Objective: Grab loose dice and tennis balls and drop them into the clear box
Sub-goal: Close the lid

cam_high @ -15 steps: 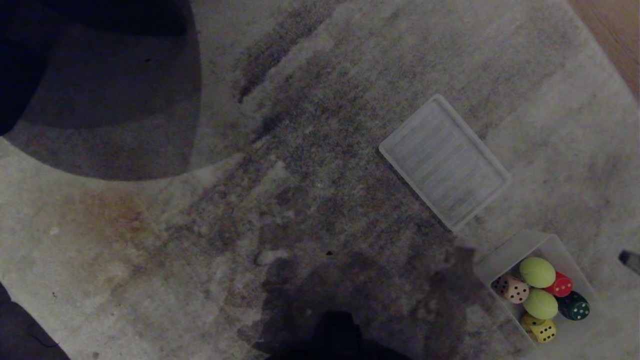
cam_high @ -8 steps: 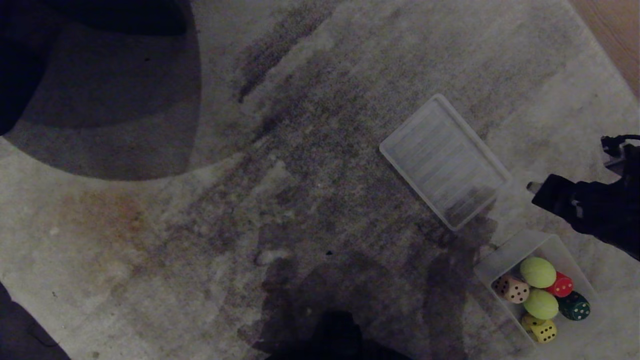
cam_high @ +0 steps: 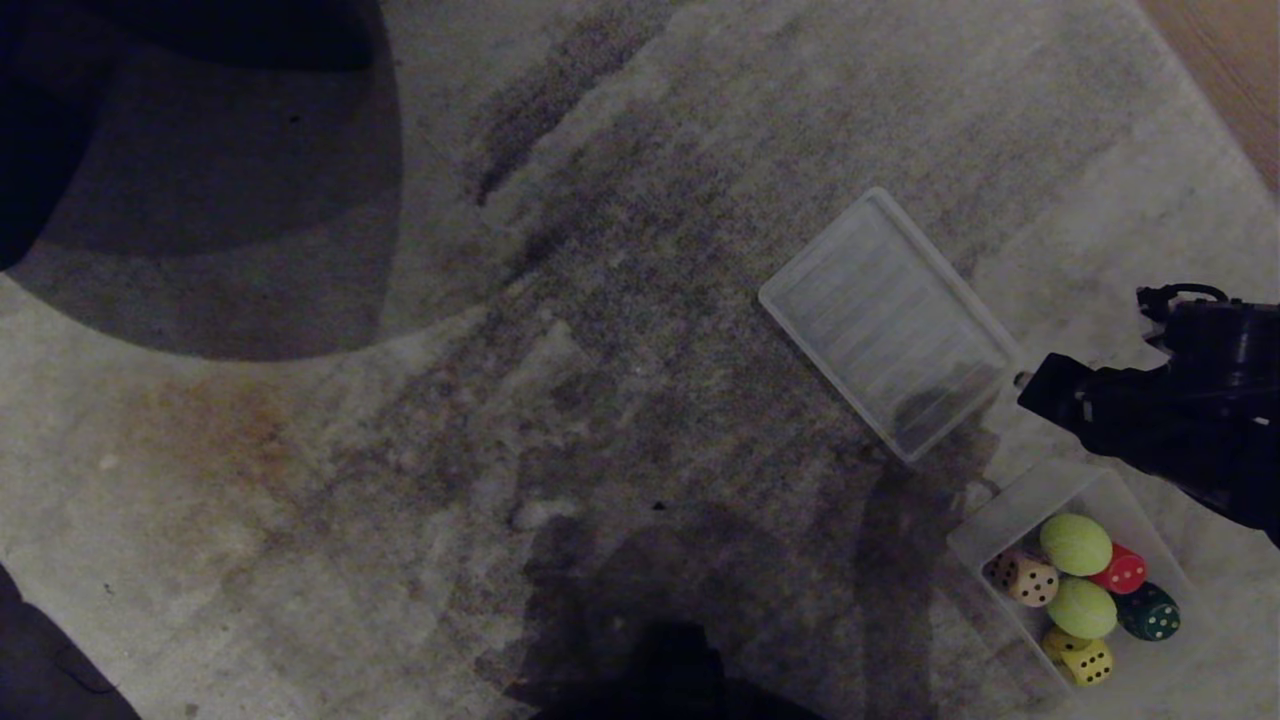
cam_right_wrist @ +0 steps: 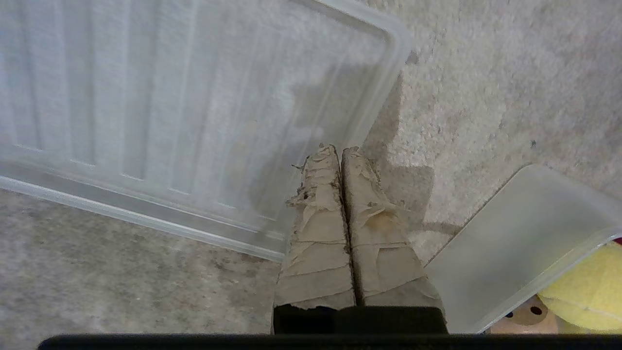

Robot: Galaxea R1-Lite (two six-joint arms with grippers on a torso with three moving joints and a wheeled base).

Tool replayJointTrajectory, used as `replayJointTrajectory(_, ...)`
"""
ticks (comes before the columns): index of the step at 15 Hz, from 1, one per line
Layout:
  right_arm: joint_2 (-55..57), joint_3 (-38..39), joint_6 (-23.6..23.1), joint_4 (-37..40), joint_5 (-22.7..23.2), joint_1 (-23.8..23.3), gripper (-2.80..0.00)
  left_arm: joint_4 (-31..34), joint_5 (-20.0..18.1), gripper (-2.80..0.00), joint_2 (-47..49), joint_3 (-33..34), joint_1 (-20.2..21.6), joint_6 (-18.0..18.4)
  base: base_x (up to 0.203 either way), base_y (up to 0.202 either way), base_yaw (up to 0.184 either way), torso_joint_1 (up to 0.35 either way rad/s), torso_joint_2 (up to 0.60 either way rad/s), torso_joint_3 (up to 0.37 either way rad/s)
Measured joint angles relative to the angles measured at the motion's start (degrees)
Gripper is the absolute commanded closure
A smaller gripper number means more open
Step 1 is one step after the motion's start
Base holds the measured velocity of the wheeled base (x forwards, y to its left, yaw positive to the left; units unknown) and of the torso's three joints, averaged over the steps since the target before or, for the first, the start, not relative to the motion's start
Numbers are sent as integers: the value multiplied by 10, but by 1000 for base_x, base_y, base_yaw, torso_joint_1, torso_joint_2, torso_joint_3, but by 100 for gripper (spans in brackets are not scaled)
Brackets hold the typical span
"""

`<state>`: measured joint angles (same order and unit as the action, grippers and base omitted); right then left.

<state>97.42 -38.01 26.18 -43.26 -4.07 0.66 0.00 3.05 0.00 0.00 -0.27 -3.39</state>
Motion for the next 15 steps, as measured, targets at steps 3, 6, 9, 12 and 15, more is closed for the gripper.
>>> replayJointTrajectory(3, 7, 0, 0, -1, 0, 0, 0, 0, 0, 0, 0, 0, 0, 0, 0, 0, 0, 0, 0, 0)
replayJointTrajectory(6, 17, -2, 0, -1, 1, -4, -280, 0, 0, 0, 0, 0, 0, 0, 0, 0, 0, 0, 0, 0)
replayJointTrajectory(9, 36, -12, 3, -1, -1, -12, -280, 0, 0, 0, 0, 0, 0, 0, 0, 0, 0, 0, 0, 0)
replayJointTrajectory(12, 47, -16, 28, 0, 1, -16, -280, 0, 0, 0, 0, 0, 0, 0, 0, 0, 0, 0, 0, 0)
replayJointTrajectory(15, 69, -27, 72, 0, 2, -18, -280, 0, 0, 0, 0, 0, 0, 0, 0, 0, 0, 0, 0, 0)
